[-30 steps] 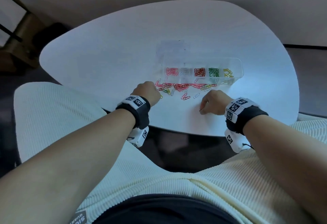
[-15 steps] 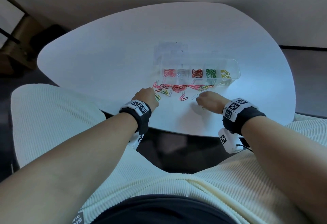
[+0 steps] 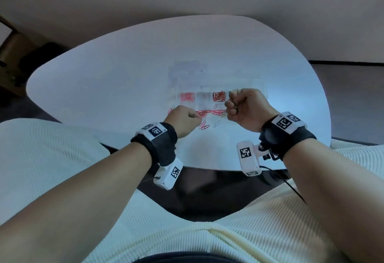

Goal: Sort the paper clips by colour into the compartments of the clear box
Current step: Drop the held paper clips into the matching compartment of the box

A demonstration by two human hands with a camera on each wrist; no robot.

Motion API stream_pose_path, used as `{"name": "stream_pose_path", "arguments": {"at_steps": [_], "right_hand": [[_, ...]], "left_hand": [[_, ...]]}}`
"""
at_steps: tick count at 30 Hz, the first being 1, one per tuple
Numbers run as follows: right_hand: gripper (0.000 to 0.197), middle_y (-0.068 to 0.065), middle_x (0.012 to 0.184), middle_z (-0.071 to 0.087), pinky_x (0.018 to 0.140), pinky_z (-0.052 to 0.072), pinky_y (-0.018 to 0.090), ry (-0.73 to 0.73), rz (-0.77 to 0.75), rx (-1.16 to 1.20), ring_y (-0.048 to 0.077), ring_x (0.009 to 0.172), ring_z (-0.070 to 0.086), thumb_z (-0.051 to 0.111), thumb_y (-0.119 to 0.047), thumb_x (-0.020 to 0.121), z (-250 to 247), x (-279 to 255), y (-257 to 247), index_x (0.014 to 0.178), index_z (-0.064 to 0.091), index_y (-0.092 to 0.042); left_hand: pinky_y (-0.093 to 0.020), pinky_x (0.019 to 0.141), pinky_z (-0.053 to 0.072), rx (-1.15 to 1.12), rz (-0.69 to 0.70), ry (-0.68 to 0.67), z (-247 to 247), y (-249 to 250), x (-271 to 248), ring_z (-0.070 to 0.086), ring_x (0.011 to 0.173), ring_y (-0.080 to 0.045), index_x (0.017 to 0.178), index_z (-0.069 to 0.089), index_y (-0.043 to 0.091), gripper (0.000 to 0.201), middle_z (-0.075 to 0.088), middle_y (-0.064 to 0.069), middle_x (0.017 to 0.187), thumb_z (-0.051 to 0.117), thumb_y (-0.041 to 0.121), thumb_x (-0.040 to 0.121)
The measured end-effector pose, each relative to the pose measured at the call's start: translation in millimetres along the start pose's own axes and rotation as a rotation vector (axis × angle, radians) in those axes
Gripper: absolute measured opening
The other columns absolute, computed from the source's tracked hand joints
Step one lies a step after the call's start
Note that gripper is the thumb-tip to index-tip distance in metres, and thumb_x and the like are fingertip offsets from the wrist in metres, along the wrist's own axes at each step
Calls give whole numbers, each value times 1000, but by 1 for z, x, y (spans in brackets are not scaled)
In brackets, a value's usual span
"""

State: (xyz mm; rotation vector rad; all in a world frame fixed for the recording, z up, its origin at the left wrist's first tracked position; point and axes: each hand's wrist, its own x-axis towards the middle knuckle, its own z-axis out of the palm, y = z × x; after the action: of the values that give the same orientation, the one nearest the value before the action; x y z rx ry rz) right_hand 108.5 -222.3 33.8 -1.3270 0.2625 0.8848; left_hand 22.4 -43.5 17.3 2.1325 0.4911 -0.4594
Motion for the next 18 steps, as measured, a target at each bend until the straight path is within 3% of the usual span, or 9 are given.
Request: {"name": "stream_pose_path", "arguments": {"at_steps": [2,4,5,7,10,13,15,18], "right_hand": [[17,8,62,47,51,32,28,118,-62,-321,21,53,41,36,-3,81,-3,-2,-14,68,43,-12],[11,9,68,53,57,38,31,254,-138,-823,22,58,46,42,-7,82,-12,-3,-27,75,51,-9],[10,8,69,53,59,38,30,310,-155,-1007,22,60,46,43,-9,82,-19,-3,-31,77,52,-8],[9,10,67,47,59,33,29,357,-138,-1143,22,62,41,44,-9,82,-31,-2,-36,73,47,-8],[14,8,65,35,55,24,28,396,-110,-1129,20,65,34,42,-5,76,-42,6,-40,66,35,-11],[15,7,64,32,55,23,28,415,-99,-1056,19,66,33,39,-1,73,-41,16,-41,67,35,-13],[17,8,66,38,60,34,30,397,-106,-807,20,64,39,38,1,77,-37,23,-39,68,42,-13],[17,11,77,42,71,45,32,311,-105,-261,22,69,45,41,5,88,-32,31,-37,79,47,-8]], "left_hand": [[-22,52,38,-123,-48,13,-2,20,6,46,51,-15,73,69,10,22,53,3,58,53,10,87],[-17,44,26,-303,-122,-4,-3,37,11,32,39,-13,58,48,13,31,41,5,41,44,4,87],[-16,45,19,-402,-146,-21,-2,43,15,24,37,-13,54,39,14,32,34,5,38,38,4,85],[-16,46,13,-502,-184,-68,0,56,20,14,37,-12,53,30,18,29,27,3,43,33,10,80],[-18,45,13,-479,-197,-97,6,73,30,15,38,-13,56,31,17,26,29,2,46,33,22,81],[-20,46,22,-249,-150,-83,15,84,41,26,43,-18,63,41,11,31,37,-2,52,35,28,89],[-24,49,26,-126,-111,-91,21,88,50,32,47,-21,71,50,8,31,41,-4,58,35,25,92],[-23,47,25,-250,-161,-137,27,94,61,35,49,-18,73,57,9,28,45,-3,60,39,12,93]]}}
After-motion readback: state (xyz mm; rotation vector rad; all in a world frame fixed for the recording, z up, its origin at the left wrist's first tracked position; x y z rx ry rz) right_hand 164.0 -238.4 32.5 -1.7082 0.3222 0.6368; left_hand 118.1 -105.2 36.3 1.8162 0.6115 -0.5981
